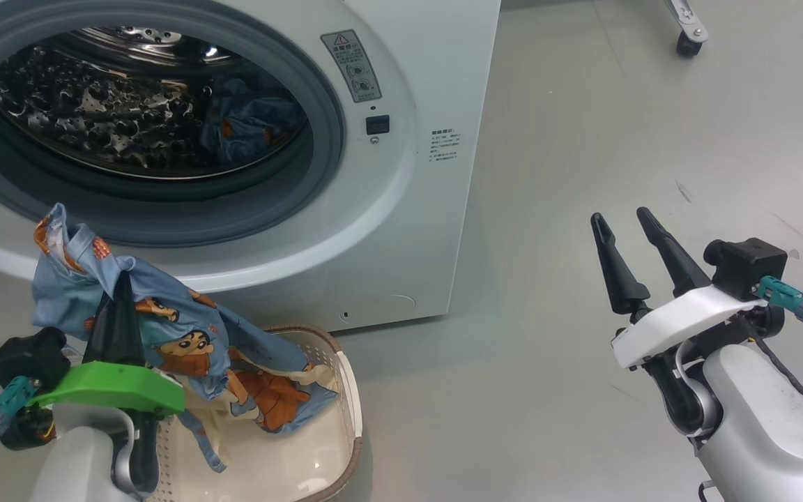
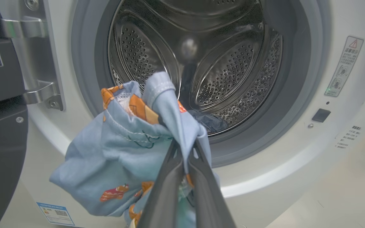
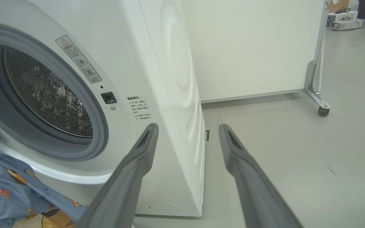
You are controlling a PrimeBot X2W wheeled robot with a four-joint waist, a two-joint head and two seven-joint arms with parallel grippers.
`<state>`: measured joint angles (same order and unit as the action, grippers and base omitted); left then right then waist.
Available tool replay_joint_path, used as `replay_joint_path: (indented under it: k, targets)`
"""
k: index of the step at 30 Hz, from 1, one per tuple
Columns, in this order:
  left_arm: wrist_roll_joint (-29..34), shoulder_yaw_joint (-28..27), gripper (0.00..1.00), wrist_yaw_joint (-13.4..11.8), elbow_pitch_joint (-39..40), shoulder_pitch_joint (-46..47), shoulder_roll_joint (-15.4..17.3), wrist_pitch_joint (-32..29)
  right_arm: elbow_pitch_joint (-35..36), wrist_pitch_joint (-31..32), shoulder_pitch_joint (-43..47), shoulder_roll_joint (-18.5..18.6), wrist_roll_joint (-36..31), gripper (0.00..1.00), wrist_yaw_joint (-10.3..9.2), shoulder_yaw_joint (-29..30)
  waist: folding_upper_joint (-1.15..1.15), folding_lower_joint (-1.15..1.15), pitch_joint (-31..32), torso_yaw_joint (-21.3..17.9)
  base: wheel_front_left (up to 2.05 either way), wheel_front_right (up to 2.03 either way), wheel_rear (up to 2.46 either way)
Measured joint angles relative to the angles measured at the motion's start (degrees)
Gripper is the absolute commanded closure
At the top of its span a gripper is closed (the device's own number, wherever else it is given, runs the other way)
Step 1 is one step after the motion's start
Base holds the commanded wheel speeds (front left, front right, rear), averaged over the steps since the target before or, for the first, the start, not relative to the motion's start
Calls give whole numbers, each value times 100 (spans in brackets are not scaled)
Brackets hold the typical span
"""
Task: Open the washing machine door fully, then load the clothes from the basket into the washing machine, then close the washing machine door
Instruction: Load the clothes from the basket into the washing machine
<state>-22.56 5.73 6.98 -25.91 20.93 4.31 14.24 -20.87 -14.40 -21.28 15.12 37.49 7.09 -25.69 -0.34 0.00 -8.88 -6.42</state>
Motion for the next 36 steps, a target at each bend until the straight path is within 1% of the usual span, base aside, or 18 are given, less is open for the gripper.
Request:
replay_joint_path:
  k: [5, 17, 31, 36]
  targets:
    - [85, -20, 100, 0, 346, -294, 156, 0, -1, 0, 20, 81, 0, 0, 0, 12, 0, 0, 138, 76, 0, 0, 0]
    - [413, 40, 100, 0, 1276, -668, 289, 15, 5, 0, 21, 177, 2, 0, 0, 171, 0, 0, 250, 131, 0, 0, 0]
    - [459, 93, 100, 0, 1769, -978, 307, 15, 42, 0, 35, 181, 2, 0, 0, 164, 0, 0, 212, 114, 0, 0, 0]
    - [548, 261, 100, 0, 1922, -962, 392, 15, 54, 0, 110, 180, 25, 0, 0, 160, 0, 0, 170, 107, 0, 0, 0]
